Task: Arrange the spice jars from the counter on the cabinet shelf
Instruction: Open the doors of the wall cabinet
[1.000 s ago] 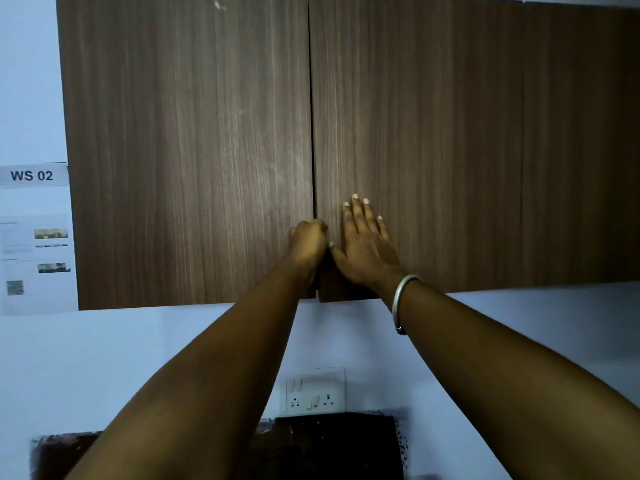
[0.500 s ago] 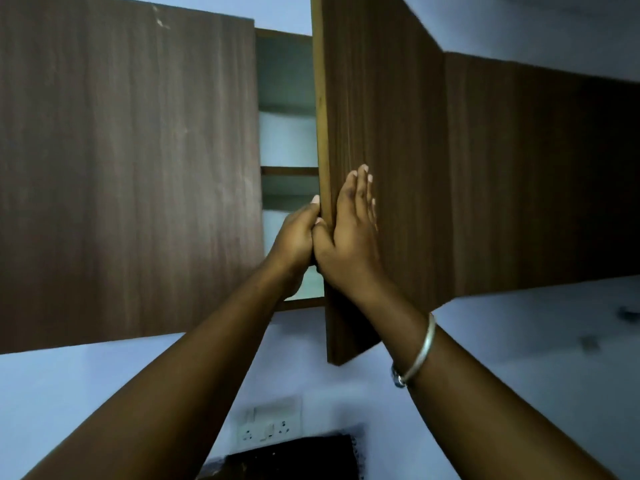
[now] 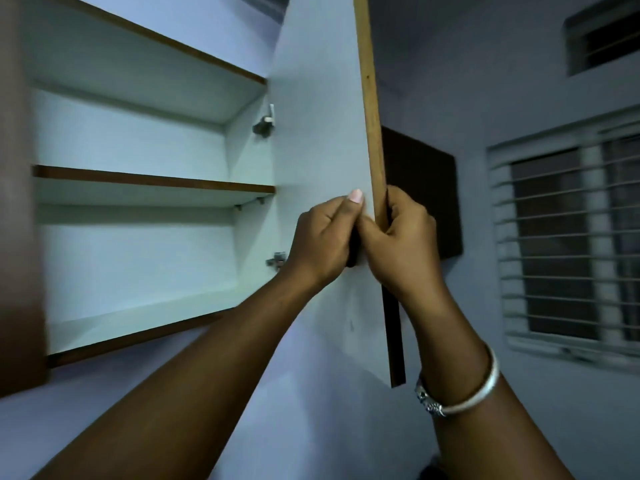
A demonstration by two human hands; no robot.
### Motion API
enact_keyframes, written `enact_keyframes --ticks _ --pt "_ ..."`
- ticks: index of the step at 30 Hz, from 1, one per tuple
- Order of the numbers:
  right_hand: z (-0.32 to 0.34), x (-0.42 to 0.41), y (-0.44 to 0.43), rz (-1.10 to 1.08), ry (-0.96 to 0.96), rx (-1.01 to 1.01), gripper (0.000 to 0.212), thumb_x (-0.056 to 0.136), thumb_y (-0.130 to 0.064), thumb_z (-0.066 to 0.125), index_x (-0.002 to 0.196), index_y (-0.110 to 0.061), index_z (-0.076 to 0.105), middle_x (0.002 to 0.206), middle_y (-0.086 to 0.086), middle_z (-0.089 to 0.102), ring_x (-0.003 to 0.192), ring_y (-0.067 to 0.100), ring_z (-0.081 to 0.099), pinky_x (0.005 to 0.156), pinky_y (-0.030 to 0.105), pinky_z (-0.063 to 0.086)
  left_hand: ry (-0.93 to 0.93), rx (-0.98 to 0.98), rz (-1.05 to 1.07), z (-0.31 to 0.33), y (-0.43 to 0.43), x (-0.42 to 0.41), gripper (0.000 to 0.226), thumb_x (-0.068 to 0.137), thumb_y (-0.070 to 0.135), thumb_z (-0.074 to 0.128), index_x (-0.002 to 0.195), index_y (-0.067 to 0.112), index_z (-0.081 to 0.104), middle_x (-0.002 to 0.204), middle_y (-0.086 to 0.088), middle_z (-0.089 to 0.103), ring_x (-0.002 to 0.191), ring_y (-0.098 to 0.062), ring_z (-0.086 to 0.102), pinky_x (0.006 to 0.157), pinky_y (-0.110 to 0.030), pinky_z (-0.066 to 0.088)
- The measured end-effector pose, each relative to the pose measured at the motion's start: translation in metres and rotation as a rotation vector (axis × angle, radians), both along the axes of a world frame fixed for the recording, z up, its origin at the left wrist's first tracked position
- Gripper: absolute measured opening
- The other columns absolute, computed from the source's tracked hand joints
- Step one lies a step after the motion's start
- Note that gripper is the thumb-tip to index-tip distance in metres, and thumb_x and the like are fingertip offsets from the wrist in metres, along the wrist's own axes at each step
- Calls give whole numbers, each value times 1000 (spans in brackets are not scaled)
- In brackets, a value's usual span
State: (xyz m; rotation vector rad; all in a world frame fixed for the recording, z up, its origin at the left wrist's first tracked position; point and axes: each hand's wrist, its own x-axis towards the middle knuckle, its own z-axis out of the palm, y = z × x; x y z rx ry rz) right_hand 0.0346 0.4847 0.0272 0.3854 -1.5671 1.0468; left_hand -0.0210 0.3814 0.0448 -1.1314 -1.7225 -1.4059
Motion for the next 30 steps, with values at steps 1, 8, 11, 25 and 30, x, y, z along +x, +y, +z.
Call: enact_keyframes --ticks 1,8,11,25,30 --pt "1 -3 12 -45 -25 -33 15 100 -33 61 107 -20 66 85 -10 69 71 0 68 55 3 47 26 -33 10 0 12 -2 50 101 49 45 69 14 60 57 1 57 58 -21 57 56 -39 48" --pt "3 -32 87 -229 -162 -228 30 99 -39 56 115 -15 65 111 2 73 98 23 70 84 37 59 -8 -198 73 4 96 -19 47 108 41 45 85 2 60 78 -13 68 80 -33 66 79 -50 57" --pt "4 -46 112 -189 -181 -264 28 98 -36 58 114 -15 67 109 2 74 99 22 70 88 43 59 -12 -256 91 4 118 -27 48 109 42 44 89 1 58 84 -17 69 84 -35 66 82 -51 55" --pt "-6 -70 107 -571 -143 -23 61 101 -35 50 153 -8 34 159 19 37 149 36 31 119 50 29 -163 -334 -16 9 112 -43 36 109 39 37 98 10 56 95 -4 64 86 -19 58 81 -37 47" --pt "-11 -80 17 -455 264 -1 44 100 -17 42 140 -4 55 159 21 38 153 42 20 123 55 13 70 -196 61 8 37 -33 14 99 33 46 97 25 58 83 13 64 74 1 59 68 -19 47"
